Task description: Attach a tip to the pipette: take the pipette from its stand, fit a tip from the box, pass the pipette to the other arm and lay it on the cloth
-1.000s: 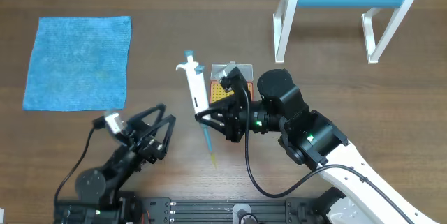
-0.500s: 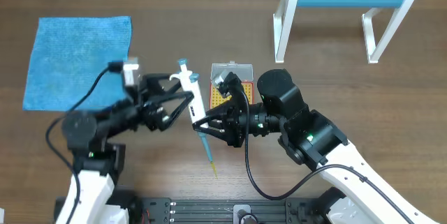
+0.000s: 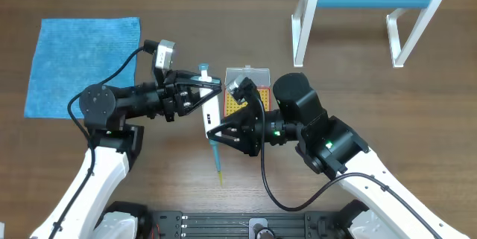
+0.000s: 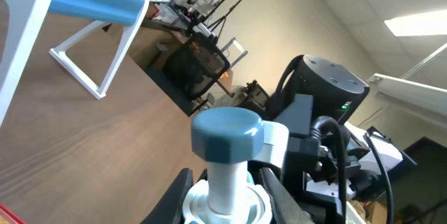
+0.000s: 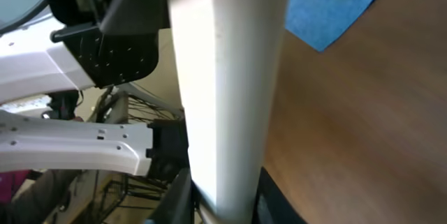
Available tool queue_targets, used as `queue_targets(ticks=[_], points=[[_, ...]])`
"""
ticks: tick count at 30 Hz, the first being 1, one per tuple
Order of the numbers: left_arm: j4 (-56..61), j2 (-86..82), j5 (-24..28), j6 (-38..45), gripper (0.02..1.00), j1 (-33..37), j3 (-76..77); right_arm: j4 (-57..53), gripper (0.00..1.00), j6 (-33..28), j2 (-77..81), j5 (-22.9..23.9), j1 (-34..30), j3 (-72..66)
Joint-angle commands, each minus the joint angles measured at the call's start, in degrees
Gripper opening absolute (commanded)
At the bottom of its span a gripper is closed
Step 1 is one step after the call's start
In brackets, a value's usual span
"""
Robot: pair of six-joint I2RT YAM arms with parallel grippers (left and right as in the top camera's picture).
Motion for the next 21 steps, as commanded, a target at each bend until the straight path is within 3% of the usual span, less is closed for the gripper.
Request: queue_targets(ticks=[1,4,6,9,11,12,14,17,21], points=[[1.6,1.0,1.4,2.4,0.031,0.8,0.0,0.9,0.711,0.5,-0.9,-1.2,-0.5,1.4],[1.4,1.0,3.5,3.4,0.029,4.0,0.0,-5.8,0.72,0.2,-0.9,-1.7,-5.6,1.4],[0.4,1.0,5.0,3.5,0.031,7.5,0.0,-10.2,0.722,-5.0,-1.2,-7.5,-10.8,1.4],[-0.9,1.0,6.7,4.5,0.029,12.1,0.0,-11.9,0.724,-5.6,-3.4,-9.4,-19.0,1.4],[-5.6,1.0,6.8,9.0,0.029,15.6,0.0,-11.9,0.724,-5.6,-5.4,-10.5,-23.1,1.4],[-13.6,1.0,5.0,15.9,0.031,17.3,0.0,-12.4,0.724,-5.6,-6.9,-11.0,-25.2,1.4],[-29.7,1.0,-2.1,27.6,0.029,18.2,0.0,-13.9,0.724,-5.6,-8.7,-10.9,-26.8,1.4],[-54.8,1.0,-27.8,38.7,0.029,18.1,0.0,-17.9,0.724,-5.5,-9.6,-10.8,-27.4,1.4],[-60.2,1.0,-35.3,39.9,0.029,21.4,2.1,-24.1,0.724,-5.6,-9.3,-8.7,-27.4,1.4]])
